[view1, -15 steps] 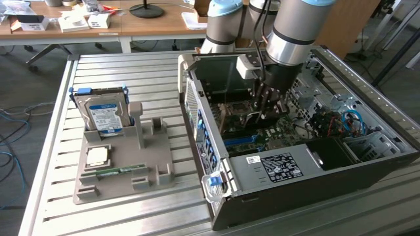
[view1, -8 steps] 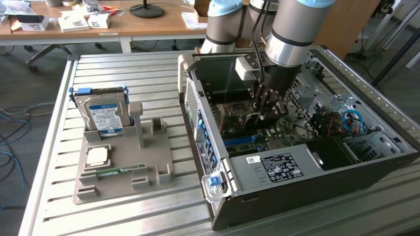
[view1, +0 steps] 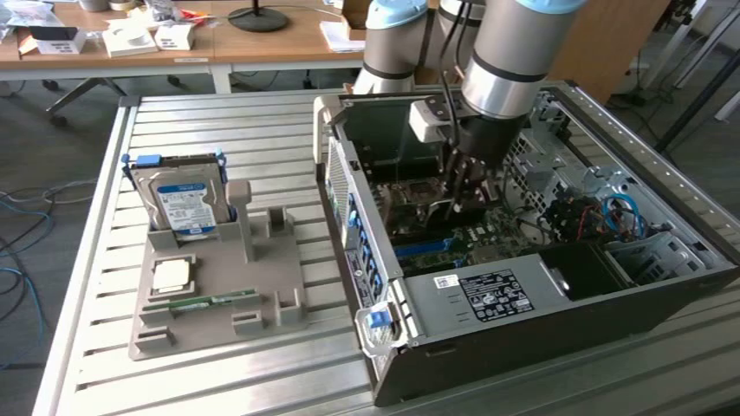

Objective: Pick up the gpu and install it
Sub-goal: 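Insert the gpu into the slot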

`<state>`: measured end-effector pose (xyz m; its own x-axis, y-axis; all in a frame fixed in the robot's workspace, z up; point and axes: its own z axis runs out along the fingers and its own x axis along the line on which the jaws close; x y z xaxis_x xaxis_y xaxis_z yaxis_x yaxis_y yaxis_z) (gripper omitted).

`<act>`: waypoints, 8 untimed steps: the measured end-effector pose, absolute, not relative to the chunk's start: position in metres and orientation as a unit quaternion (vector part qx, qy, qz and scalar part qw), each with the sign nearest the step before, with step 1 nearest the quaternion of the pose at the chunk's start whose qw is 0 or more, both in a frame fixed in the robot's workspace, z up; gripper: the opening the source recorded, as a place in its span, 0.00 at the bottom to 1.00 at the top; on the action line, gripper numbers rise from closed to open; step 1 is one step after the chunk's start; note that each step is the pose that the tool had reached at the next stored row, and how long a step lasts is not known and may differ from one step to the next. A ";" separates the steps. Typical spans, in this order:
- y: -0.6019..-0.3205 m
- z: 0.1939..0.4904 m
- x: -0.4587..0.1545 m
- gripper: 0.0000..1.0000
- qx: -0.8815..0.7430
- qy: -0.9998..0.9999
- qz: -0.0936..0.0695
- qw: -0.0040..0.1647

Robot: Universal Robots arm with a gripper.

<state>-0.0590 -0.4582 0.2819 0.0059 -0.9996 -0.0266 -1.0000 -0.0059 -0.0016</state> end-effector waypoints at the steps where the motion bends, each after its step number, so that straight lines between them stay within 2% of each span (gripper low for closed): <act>1: -0.458 0.282 -0.060 0.26 -0.709 0.705 0.009 0.010; 8: -0.458 0.282 -0.064 0.26 -0.709 0.705 0.009 0.010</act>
<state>-0.0643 -0.4582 0.2817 0.0060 -0.9996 -0.0266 -1.0000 -0.0060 -0.0015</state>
